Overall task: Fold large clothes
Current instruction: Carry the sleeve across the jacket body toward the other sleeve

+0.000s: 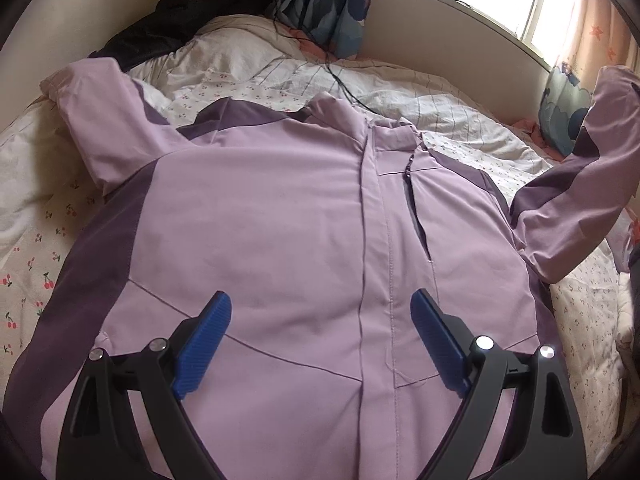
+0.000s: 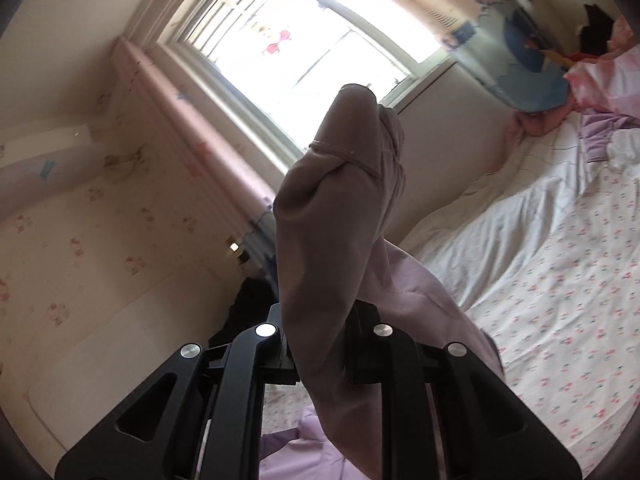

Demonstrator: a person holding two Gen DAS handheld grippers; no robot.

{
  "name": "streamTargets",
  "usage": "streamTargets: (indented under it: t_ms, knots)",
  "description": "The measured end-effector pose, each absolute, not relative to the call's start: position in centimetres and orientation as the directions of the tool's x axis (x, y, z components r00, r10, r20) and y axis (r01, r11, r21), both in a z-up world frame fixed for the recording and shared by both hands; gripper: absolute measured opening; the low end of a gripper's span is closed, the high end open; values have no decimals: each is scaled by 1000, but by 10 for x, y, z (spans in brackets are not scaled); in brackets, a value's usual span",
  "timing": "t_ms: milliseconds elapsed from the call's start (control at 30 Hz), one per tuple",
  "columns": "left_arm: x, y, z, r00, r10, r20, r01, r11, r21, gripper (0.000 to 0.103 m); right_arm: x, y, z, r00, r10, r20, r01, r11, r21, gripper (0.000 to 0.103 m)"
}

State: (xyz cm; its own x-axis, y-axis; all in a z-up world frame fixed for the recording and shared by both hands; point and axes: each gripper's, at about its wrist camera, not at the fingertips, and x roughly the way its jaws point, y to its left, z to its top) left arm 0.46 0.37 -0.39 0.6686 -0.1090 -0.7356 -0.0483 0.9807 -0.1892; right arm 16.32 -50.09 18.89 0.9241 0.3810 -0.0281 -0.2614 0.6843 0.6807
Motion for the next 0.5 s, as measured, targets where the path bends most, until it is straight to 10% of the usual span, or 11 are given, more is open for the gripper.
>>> streamTargets:
  t_ms: [500]
  knots:
    - [14,73,8,643,10,-766,-259,944,-205,87,179,-311,160,794,603,-76,-428,643,635,15]
